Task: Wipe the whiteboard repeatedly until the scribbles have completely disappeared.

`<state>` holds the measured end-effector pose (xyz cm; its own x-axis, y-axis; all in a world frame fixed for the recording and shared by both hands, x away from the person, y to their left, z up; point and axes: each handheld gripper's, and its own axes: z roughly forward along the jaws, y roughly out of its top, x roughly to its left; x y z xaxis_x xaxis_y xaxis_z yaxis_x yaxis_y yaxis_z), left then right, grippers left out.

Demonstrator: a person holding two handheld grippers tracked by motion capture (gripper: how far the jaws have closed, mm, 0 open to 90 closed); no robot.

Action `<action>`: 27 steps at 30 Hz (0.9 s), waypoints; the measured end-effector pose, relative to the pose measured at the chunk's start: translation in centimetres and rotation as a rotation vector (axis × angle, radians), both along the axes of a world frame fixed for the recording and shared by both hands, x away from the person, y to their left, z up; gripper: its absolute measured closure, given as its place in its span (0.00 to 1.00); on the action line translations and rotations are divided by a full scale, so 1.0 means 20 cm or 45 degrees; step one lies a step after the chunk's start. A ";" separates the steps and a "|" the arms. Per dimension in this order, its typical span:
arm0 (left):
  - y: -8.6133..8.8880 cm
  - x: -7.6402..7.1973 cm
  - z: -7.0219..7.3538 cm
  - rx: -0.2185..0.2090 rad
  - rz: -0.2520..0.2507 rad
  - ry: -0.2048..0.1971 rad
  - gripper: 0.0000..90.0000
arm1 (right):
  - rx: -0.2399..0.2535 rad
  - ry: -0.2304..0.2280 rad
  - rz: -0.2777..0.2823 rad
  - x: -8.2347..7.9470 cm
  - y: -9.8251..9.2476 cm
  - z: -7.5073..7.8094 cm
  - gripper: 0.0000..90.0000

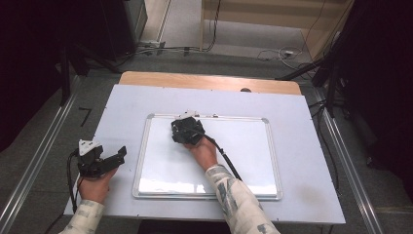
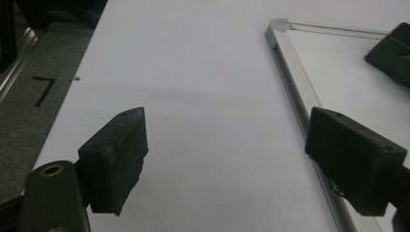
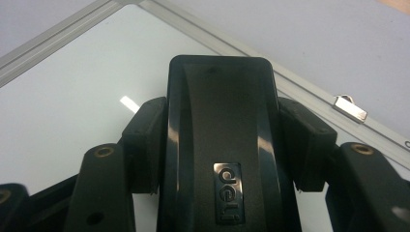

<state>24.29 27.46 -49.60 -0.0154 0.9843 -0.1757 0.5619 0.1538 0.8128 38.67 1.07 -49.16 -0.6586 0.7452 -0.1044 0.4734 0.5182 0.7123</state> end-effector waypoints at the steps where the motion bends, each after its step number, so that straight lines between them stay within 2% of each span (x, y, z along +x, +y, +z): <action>1: 0.00 0.00 0.00 0.000 0.001 0.000 0.18 | 0.003 0.005 0.009 -0.01 -0.01 0.00 0.43; 4: 0.00 0.00 0.00 0.000 0.003 0.001 0.18 | -0.003 0.003 0.018 -0.02 -0.02 0.00 0.43; 9: 0.00 -0.01 0.00 0.001 0.004 0.002 0.18 | -0.007 0.006 -0.015 -0.01 -0.08 0.00 0.43; 23: 0.00 -0.01 0.00 0.002 0.004 0.003 0.18 | -0.007 0.007 -0.164 0.06 -0.38 0.01 0.43; 27: 0.00 -0.01 0.00 0.004 0.005 0.005 0.18 | -0.007 0.004 -0.187 0.07 -0.43 0.01 0.43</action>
<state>24.13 27.41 -49.58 -0.0202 0.9848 -0.1723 0.5642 0.1535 0.8113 40.09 -7.57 -49.04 -0.5429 0.8330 -0.1064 0.5468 0.4469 0.7080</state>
